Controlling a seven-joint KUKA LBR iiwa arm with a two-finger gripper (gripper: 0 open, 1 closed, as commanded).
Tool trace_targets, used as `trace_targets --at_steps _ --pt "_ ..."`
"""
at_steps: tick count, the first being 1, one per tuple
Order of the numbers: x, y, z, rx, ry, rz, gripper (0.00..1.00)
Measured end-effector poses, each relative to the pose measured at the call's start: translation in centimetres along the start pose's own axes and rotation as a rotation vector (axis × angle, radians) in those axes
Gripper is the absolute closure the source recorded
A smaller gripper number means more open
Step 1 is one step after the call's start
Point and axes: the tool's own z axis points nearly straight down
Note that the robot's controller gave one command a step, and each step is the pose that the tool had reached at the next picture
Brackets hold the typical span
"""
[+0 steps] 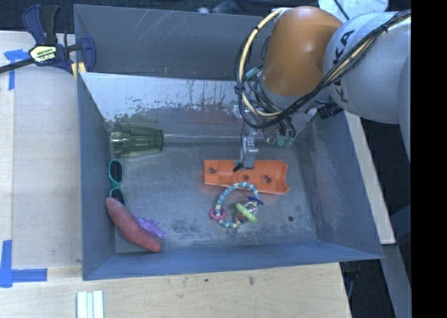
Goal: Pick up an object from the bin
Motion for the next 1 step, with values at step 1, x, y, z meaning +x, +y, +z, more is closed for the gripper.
trace_targets --at_steps 1 --pt "-0.18 0.0 -0.52 0.0 -0.008 0.0 0.0"
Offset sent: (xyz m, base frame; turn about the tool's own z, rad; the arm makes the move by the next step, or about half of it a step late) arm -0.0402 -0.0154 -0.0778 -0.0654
